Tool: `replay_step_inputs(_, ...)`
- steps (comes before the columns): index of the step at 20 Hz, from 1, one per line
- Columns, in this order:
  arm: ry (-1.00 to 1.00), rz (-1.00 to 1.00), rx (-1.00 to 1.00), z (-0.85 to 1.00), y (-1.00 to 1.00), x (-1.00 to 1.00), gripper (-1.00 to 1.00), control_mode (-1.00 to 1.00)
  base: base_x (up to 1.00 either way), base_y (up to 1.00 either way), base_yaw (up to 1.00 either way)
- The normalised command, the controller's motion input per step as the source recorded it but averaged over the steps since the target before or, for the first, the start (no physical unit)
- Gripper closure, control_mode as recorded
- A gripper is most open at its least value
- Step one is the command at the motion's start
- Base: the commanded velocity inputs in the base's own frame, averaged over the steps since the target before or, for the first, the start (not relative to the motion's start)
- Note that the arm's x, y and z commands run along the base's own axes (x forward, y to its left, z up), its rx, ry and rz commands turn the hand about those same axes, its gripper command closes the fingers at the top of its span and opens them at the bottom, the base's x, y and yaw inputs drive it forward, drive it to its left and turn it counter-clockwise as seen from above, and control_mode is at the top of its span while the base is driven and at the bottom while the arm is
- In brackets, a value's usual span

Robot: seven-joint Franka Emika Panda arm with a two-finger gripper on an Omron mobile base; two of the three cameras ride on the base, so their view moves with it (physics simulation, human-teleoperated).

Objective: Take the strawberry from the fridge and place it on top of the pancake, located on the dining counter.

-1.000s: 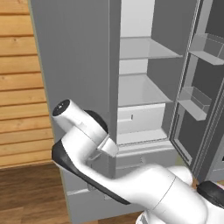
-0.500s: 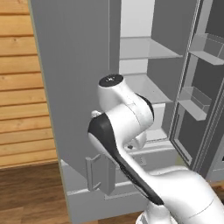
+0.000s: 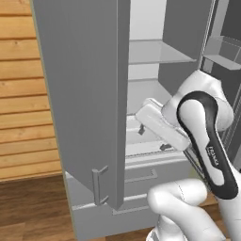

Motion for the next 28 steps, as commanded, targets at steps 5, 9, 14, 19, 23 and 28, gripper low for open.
replay_step_inputs(5,0.05,0.31,0.54,0.22,-0.17,0.82,-1.0,-1.0,0.0,0.0,0.0)
replay_step_inputs(9,-0.12,0.25,0.47,0.11,0.0,0.92,-1.0,-1.0,0.0,0.0,0.0)
replay_step_inputs(14,-0.29,0.21,0.47,0.07,0.0,0.8,-1.0,-1.0,0.0,0.0,0.0)
replay_step_inputs(19,-0.38,0.12,0.37,0.14,0.01,0.6,-1.0,-1.0,0.0,0.0,0.0)
replay_step_inputs(23,-0.09,0.0,0.15,0.24,0.42,0.34,-1.0,-1.0,0.0,0.0,0.0)
replay_step_inputs(28,0.04,0.0,-0.14,0.22,0.65,0.07,-1.0,-1.0,0.0,0.0,0.0)
